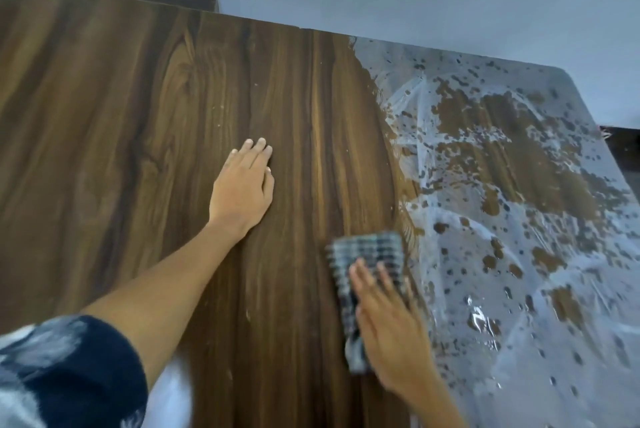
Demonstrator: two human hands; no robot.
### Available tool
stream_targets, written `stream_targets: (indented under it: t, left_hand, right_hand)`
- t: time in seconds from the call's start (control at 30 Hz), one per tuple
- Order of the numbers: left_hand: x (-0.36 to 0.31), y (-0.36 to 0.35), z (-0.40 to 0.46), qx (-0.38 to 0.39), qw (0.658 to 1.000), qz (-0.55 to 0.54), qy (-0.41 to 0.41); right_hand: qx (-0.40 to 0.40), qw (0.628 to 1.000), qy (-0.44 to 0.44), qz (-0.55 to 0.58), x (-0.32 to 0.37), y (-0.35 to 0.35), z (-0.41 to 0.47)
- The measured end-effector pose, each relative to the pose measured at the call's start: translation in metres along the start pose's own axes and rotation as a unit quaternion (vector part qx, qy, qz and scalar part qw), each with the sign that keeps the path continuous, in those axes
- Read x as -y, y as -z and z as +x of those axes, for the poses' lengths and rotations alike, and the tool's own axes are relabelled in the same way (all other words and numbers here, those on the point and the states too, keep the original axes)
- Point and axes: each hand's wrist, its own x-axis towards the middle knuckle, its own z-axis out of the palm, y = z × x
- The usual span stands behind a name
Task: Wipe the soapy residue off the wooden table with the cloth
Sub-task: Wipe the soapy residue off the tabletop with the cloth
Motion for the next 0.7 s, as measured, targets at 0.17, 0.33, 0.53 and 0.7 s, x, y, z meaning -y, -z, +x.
stream_targets:
  t: [0.17,0.33,0.53,0.7]
  left_hand:
    - [-0.014,0.006,-0.075,0.021,1.0,0.013,0.005]
    - [-0.023,0.019,-0.128,0.054,0.998,0.028,0.007]
    - [-0.024,0.026,-0.158,0.061,0.998,0.011,0.015]
    - [-0.024,0.026,-0.17,0.052,0.998,0.007,0.023]
  right_hand:
    - [-0.039,0.993,-0.104,0.038,0.009,0.006,0.06]
    - [-0.023,0.998,0.057,0.011,0.052,-0.013,-0.001]
    - [0.016,0.998,0.052,0.017,0.004,-0.022,-0.085]
    - [0.024,0.991,-0.124,0.053,0.004,0.003,-0.013]
